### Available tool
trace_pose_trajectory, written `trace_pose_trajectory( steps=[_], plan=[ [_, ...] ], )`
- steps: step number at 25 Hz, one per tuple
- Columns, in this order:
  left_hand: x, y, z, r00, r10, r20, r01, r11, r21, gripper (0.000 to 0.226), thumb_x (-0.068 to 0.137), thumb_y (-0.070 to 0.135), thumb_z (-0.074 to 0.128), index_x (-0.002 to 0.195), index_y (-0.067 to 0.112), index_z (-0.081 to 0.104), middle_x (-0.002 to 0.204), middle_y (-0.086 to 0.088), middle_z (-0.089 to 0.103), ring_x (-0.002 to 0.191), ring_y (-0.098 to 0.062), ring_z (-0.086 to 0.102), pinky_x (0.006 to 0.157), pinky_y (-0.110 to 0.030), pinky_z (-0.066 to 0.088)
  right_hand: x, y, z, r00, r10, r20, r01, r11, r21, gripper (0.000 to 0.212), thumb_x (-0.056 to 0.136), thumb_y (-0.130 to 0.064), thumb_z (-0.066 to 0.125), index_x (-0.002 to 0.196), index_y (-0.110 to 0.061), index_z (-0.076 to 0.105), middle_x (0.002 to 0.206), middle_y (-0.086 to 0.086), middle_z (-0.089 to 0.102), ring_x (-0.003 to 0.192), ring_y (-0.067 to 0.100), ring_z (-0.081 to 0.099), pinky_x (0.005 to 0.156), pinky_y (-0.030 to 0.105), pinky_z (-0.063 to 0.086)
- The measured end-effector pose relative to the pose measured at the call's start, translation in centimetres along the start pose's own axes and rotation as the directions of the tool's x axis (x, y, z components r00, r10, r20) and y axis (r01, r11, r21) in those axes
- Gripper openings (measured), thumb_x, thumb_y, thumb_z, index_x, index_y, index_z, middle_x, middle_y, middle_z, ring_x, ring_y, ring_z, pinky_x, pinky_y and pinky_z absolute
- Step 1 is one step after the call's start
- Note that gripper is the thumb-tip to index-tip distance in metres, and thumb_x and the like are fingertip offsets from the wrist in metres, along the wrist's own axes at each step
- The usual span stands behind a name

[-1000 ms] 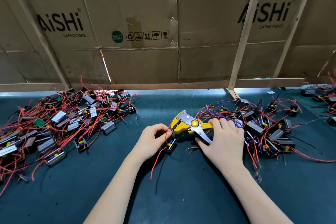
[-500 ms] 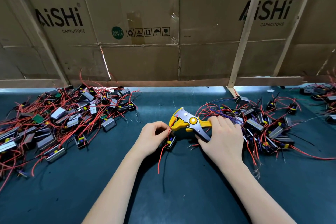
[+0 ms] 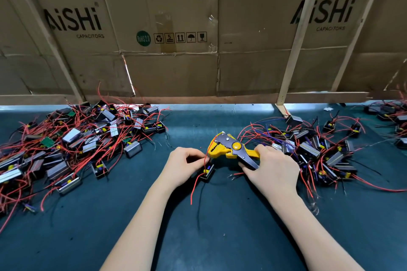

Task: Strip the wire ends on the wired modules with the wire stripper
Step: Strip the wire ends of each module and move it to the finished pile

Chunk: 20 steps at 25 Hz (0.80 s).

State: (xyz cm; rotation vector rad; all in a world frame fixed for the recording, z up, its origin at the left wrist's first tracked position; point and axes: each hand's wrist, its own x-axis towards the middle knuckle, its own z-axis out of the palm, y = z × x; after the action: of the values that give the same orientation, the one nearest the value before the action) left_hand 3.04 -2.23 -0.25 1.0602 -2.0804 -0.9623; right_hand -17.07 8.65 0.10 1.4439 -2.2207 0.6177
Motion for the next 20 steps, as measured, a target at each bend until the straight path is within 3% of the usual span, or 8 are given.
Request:
trace_pose_trajectory(
  steps=[4,7,11,16,20],
  plan=[
    [0.0,0.1,0.1,1.0,0.006,0.001,-0.006,1.0,0.011,0.009,0.085,0.022,0.074,0.077,0.023,0.075,0.076,0.009,0.073,0.08,-0.011,0.067,0.08,-0.024,0.049,0.0,-0.1,-0.1,0.997,0.051,0.055,-0.051,0.999,-0.011,0.042,0.073,-0.059,0.072,0.084,-0.02,0.065,0.079,-0.001,0.067,0.08,0.028,0.066,0.056,0.029,0.031],
    [-0.1,0.3,0.1,0.999,0.028,-0.034,-0.03,0.997,-0.071,0.009,0.082,0.008,0.075,0.083,0.013,0.067,0.076,0.006,0.07,0.071,-0.007,0.062,0.076,-0.023,0.05,-0.2,-0.2,0.2,0.998,-0.016,-0.064,0.013,0.999,-0.049,0.045,0.066,-0.05,0.081,0.087,-0.014,0.065,0.08,0.006,0.063,0.079,0.032,0.062,0.062,0.036,0.037],
    [-0.3,0.6,-0.2,0.998,0.063,0.002,-0.063,0.992,-0.108,0.015,0.082,-0.002,0.07,0.08,0.012,0.066,0.076,0.005,0.068,0.072,-0.007,0.061,0.077,-0.024,0.05,0.0,0.5,0.6,0.979,0.023,-0.205,-0.038,0.997,-0.069,0.058,0.06,-0.048,0.084,0.099,-0.01,0.065,0.091,0.011,0.061,0.089,0.034,0.057,0.074,0.043,0.038],
    [-0.3,0.5,-0.4,0.997,0.062,0.037,-0.059,0.995,-0.085,0.015,0.083,0.003,0.071,0.083,0.017,0.074,0.074,0.007,0.073,0.071,-0.006,0.067,0.075,-0.02,0.054,-0.1,1.0,0.9,0.983,0.036,-0.179,-0.044,0.998,-0.042,0.058,0.056,-0.046,0.088,0.093,-0.008,0.064,0.086,0.012,0.06,0.087,0.035,0.057,0.072,0.044,0.04],
    [-0.3,0.4,0.1,0.998,0.058,0.001,-0.057,0.994,-0.09,0.012,0.079,0.01,0.079,0.078,0.02,0.073,0.063,0.008,0.068,0.058,-0.004,0.063,0.062,-0.016,0.049,-0.3,0.9,0.9,0.978,0.036,-0.204,-0.042,0.999,-0.027,0.056,0.058,-0.048,0.086,0.093,-0.01,0.065,0.084,0.009,0.06,0.085,0.034,0.057,0.07,0.041,0.038]
  ],
)
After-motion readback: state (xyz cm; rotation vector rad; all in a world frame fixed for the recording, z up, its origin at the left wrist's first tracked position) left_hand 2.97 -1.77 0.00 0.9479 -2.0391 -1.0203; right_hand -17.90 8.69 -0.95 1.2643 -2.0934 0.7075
